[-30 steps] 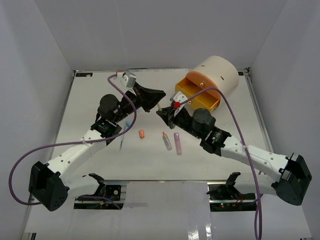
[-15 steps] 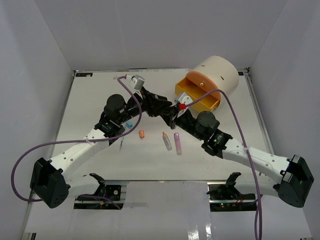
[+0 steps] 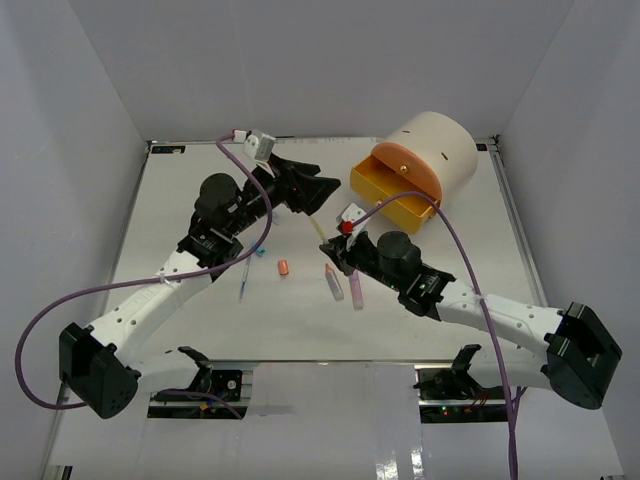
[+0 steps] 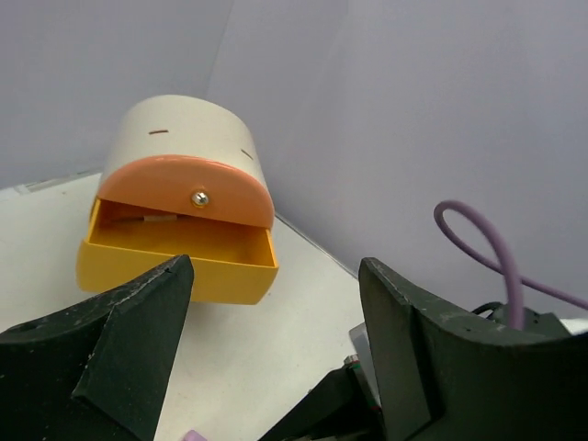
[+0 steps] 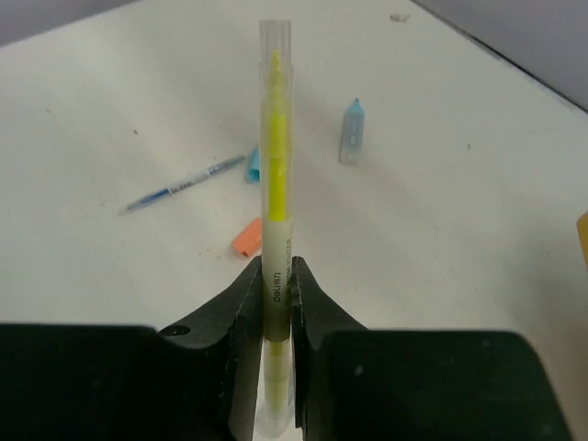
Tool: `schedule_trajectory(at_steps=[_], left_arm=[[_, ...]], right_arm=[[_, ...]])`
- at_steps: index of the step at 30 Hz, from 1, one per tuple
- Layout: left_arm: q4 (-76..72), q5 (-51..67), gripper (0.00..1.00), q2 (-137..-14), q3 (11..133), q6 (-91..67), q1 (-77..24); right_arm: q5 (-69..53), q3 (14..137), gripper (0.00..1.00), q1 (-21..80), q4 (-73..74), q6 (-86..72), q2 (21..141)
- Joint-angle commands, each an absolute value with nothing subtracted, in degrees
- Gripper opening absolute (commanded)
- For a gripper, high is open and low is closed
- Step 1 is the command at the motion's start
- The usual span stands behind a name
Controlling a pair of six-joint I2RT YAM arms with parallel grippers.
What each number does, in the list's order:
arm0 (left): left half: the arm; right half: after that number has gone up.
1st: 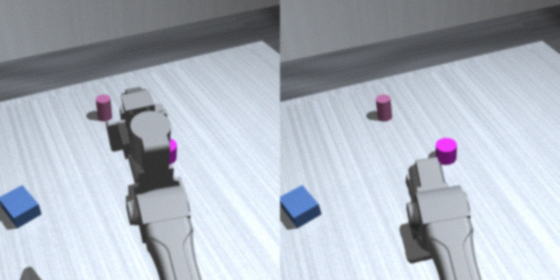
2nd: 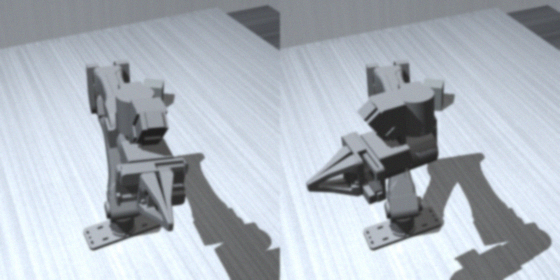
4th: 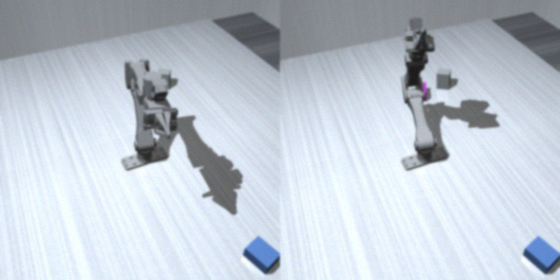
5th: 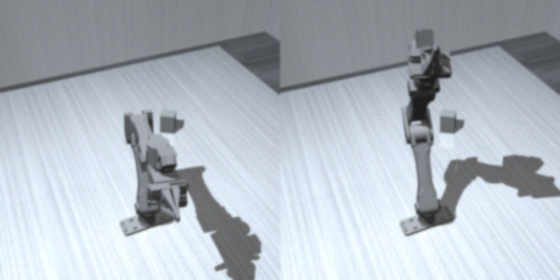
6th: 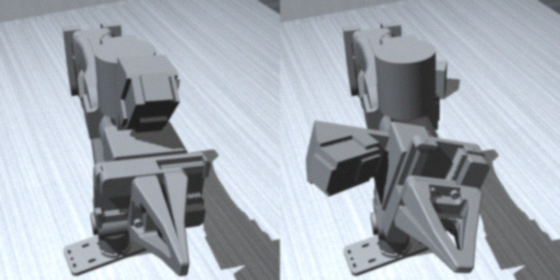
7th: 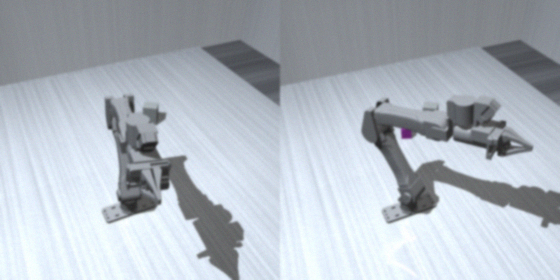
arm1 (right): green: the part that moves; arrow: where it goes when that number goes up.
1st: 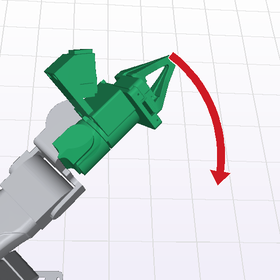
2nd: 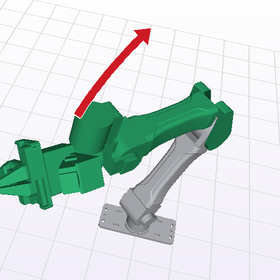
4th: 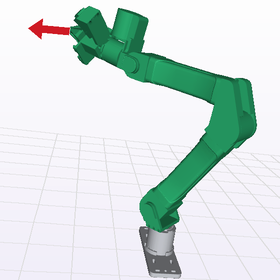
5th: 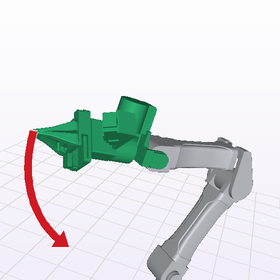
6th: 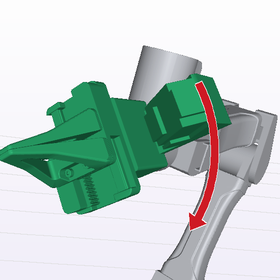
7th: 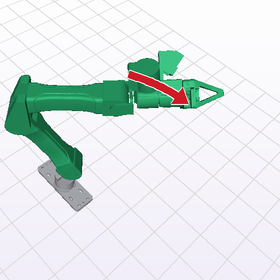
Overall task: Sort the stationery into containers
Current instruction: Close the pen cap on the pen, then place the pen in the drawer.
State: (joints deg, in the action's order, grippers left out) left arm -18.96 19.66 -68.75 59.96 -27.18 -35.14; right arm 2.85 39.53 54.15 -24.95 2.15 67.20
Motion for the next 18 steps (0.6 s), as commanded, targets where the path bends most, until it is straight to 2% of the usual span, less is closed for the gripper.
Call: schedule_trajectory(at_steps=[1,5,10,18], left_arm=[[-13.65,13.57,0.84,-65.75,62.75,-24.88,-34.19],[-4.5,5.37,0.87,-63.72,63.19,-21.28,-30.34],[7.53,2.9,0.93,-62.31,60.3,-20.83,-21.82],[13.36,-1.22,0.96,-63.02,52.66,-18.55,-18.37]], right_arm=[[7.37,42.27,0.08,52.74,-19.88,5.61,68.11],[11.76,49.03,0.08,49.75,-10.65,12.2,68.64],[17.65,60.79,0.08,45.8,-0.1,20.64,71.36],[20.39,70.39,0.12,39.12,7.99,31.63,77.42]])
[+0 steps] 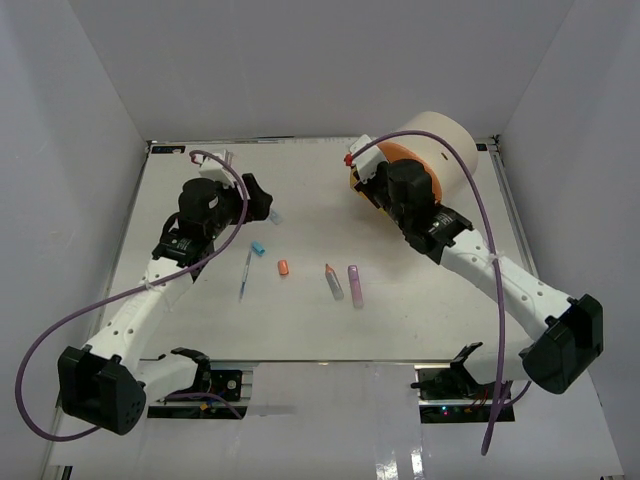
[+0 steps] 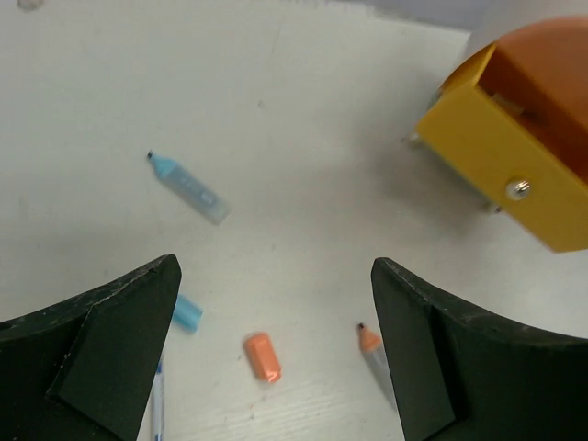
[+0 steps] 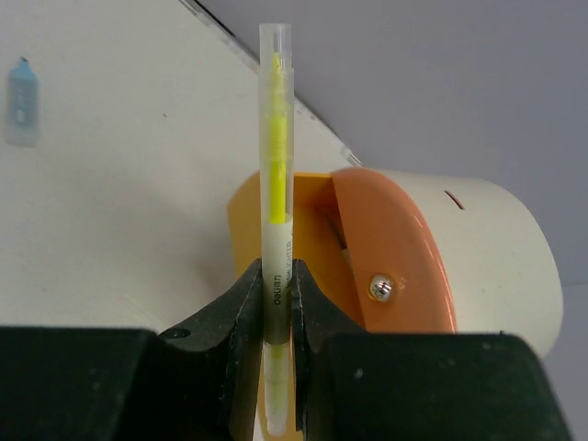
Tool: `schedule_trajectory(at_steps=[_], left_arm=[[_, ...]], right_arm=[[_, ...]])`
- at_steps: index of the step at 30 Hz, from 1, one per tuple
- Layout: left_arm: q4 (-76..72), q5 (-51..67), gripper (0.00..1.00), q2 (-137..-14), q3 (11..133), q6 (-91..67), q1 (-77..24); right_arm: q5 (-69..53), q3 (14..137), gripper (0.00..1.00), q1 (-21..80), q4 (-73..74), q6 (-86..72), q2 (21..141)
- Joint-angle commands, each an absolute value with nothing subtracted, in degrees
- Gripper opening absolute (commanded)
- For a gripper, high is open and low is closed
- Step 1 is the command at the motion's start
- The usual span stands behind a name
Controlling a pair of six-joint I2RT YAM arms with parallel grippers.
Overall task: Sort the stationery into containers
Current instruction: Place the pen in the drawer, then pick up the pen from the center of the board.
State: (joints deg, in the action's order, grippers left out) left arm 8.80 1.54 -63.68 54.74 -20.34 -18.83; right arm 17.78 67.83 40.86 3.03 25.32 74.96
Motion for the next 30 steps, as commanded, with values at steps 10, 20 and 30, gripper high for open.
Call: schedule_trajectory(at_steps=[10,20,30], left_arm=[[16.26,-5.53,0.96,-65.04,51.5,-15.12,-17.84],[16.44,-6.68,0.97,-65.04,51.5,-15.12,-17.84],[16.87,-6.32,0.98,-66.35,51.5,-15.38,-17.84]], right_arm=[[22.41,73.83,0.15,32.96,11.07,33.84,87.71],[22.59,76.02,0.43,31.73,10.9,33.75,90.44],[22.15,75.94,0.79,31.73,12.03,31.3,87.02]])
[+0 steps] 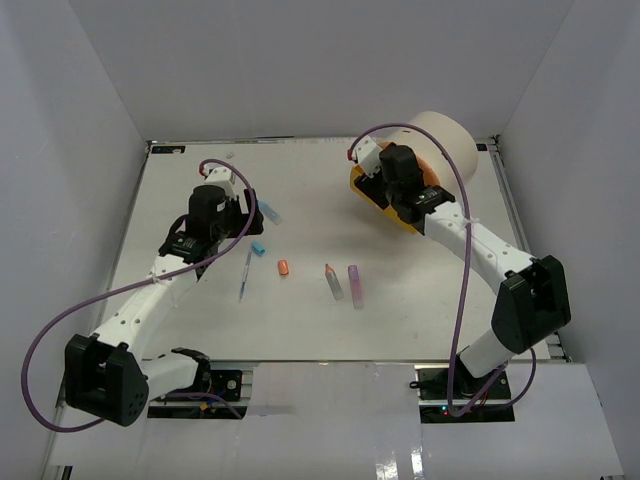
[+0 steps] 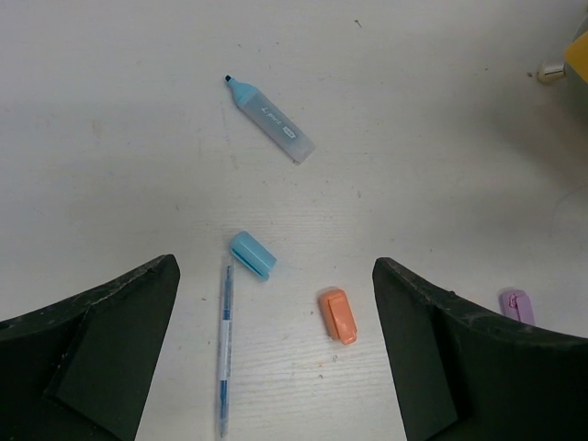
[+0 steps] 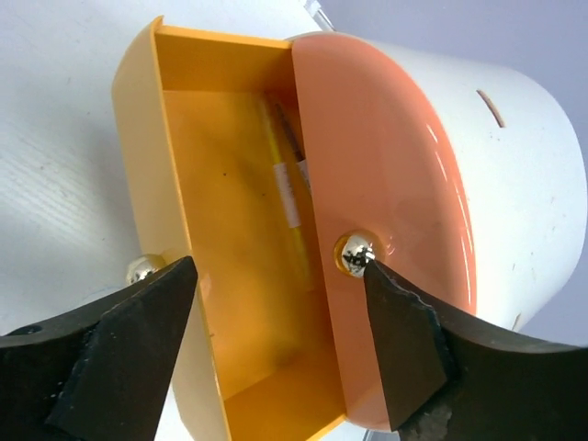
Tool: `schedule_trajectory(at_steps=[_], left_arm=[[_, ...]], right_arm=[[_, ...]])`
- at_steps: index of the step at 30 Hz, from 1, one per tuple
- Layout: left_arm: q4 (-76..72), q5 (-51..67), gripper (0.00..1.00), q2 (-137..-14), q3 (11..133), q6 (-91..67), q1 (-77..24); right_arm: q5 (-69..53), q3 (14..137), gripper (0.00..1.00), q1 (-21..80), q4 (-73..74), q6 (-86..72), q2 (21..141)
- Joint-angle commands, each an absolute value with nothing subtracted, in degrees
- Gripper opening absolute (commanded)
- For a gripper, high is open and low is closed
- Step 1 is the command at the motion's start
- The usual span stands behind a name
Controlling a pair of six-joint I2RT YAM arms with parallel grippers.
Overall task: Sort the stationery into containers
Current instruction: Pick up the pen from the center of the board.
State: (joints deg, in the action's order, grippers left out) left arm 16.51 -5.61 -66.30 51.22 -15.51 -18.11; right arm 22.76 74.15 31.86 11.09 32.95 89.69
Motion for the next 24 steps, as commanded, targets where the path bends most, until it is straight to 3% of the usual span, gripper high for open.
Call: schedule_trajectory(at_steps=[1,7,9,16,24], left_arm=[[17.31,-6.85,0.98,-66.62,51.59,-15.29,-17.75],[21.61,-8.26,0.97,-69.69,51.59,-16.7,-17.75],[22.84,-7.65,0.95,-70.75,50.98,-17.66,-17.75],[27.42,-7.12,0.85,-74.97,47.73,-20.56,-17.75],[28.83,-4.92,0.71,-81.9,45.97,-21.27,-17.75]], right_arm=[[21.8,75.94,0.8,31.82,12.3,30.68,85.1],[15.74,71.04,0.99,31.82,10.65,21.64,72.64],[11.26,68.22,0.9,31.82,8.45,17.68,68.57],[3.87,55.73,0.9,31.82,0.27,8.19,53.11],[0.62,48.78,0.9,31.82,-4.66,3.96,49.48]])
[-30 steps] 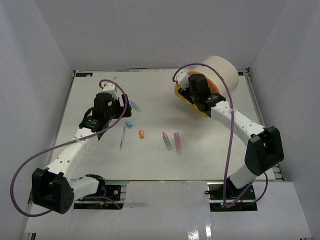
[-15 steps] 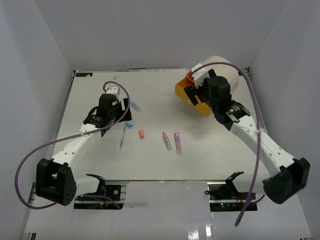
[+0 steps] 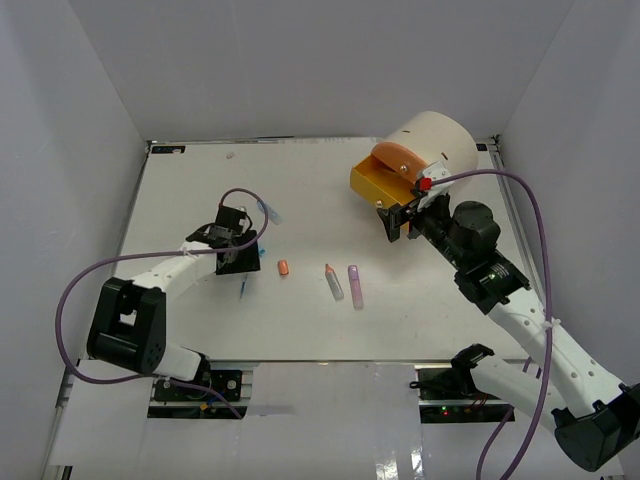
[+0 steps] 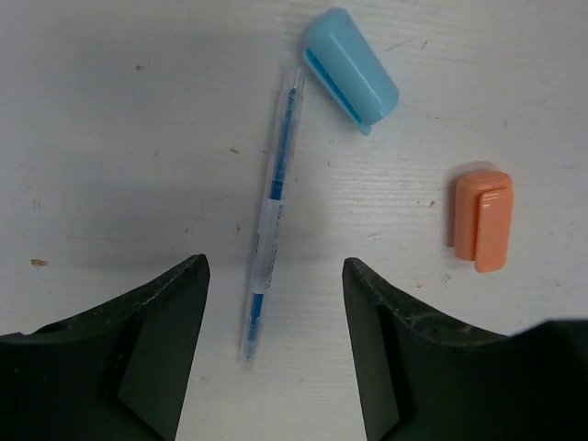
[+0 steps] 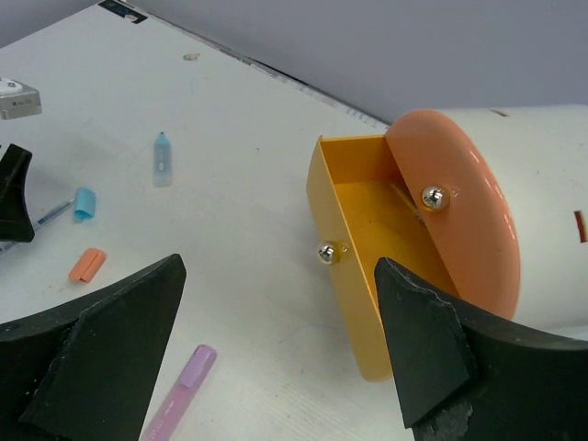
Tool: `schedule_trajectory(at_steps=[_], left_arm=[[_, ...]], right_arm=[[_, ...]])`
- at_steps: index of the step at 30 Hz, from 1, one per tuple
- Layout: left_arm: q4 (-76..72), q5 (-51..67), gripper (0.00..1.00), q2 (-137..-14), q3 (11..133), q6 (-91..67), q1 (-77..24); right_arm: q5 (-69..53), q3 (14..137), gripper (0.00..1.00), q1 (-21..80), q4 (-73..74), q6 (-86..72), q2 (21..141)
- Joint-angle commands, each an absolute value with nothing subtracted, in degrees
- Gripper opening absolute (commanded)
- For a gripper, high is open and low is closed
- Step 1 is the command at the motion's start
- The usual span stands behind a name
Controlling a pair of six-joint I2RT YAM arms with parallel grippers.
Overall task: Sort the stationery into containers
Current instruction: Pick up the pen from the center of the board.
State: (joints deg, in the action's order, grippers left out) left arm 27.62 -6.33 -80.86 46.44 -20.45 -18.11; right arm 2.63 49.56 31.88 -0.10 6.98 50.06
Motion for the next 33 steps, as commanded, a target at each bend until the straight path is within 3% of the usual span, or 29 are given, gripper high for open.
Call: schedule_trajectory(at_steps=[1,12,22,27,33], left_arm=[[29.09,-4.31,0.7,-82.44,45.88,-21.36,-17.75],[31.46,-4.39,0.51,-87.71,46.31,-23.38,-17.84],[33.92,-7.65,0.12,-88.16,47.64,-24.35,-17.84],[34.1,-5.55,0.06,-81.68,48.34,-24.87,-17.84],[25.35,8.32,0.0,-69.28,50.18,-23.29,-17.93]], right_arm=[[0.62,48.61,0.9,31.82,-4.75,3.87,49.66],[0.62,46.32,0.9,31.82,-6.5,3.96,49.31],[0.44,45.79,0.9,31.82,-6.5,3.96,49.31],[-5.62,46.75,0.9,31.82,-6.42,3.08,50.71],[-14.58,47.81,0.95,32.95,-9.05,-3.77,53.96]])
